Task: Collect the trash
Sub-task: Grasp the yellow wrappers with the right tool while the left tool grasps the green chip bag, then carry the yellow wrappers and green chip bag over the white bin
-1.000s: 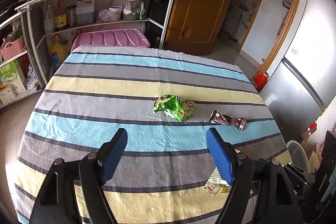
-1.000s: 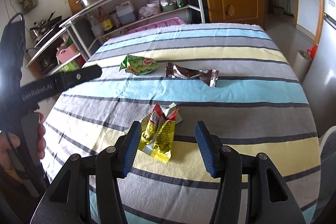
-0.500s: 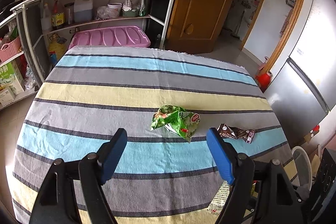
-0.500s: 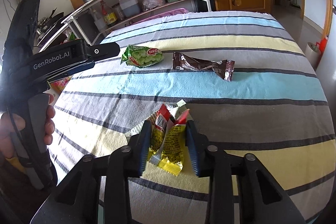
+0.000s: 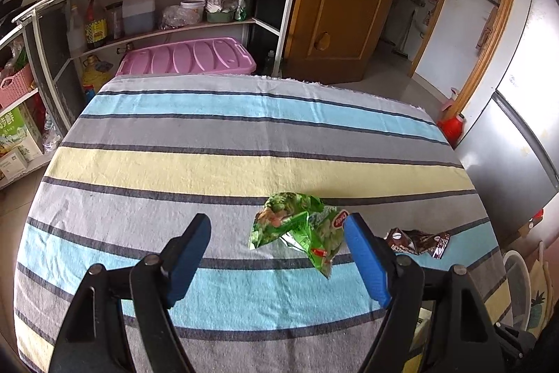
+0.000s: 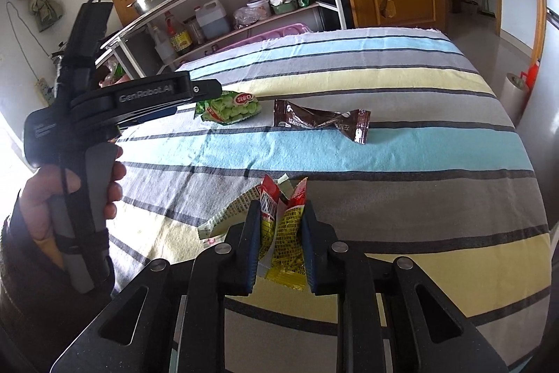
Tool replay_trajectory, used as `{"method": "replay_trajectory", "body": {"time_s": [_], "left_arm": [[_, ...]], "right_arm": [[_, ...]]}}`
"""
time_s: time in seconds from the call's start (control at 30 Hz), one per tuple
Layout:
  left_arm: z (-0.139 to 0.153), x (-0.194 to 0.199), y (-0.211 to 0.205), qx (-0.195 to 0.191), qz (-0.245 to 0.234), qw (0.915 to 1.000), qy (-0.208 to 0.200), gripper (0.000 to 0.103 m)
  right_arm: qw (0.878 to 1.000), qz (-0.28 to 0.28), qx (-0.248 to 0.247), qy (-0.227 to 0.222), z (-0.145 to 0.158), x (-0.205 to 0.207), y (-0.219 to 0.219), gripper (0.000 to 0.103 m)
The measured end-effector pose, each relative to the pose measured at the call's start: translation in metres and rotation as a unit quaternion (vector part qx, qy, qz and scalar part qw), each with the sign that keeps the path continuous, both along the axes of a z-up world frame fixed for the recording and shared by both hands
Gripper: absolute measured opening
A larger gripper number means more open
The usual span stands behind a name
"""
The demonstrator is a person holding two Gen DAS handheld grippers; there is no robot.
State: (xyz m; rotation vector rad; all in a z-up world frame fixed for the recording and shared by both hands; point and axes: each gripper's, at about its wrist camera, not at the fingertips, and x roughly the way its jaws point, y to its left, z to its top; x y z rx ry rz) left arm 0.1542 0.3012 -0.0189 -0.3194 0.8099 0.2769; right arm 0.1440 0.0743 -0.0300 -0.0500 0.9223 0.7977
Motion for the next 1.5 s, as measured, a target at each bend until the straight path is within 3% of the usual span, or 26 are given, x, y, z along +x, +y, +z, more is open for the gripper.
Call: {"method": "replay_trajectory", "body": {"time_s": [0.2,0.57,0.77,1.2,1.5], "left_arm": [[-0.014,0.012,0.001,-0.015,-0.005,0.9997,0.016,0.080],[-0.016,0.013,-0.008,-0.005,-0.017,0.9998,0.013,0.045],[-0.013,0.009,-0.007,-0.007,-0.014,0.9999,0.008,0.036],[0.007,-0.021,-0.017,-0.001,-0.019,0.9996,-0.020,0.036],[0.029,-0.047,-0.047,0.010,-0.043,0.9980,-0.045,0.036]], "right_arm": [[1.000,-0.001,-0.001,-0.001,-0.001,-0.001,0.000,0.022],[1.000,-0.003,0.002,0.003,-0.002,-0.001,-0.002,0.022],[1.000,-0.006,0.004,0.001,-0.002,-0.002,-0.004,0.022],[1.000,-0.020,0.016,-0.011,0.007,-0.006,-0.016,0.022],[0.998,-0.046,0.033,-0.036,0.029,-0.015,-0.042,0.022]]}}
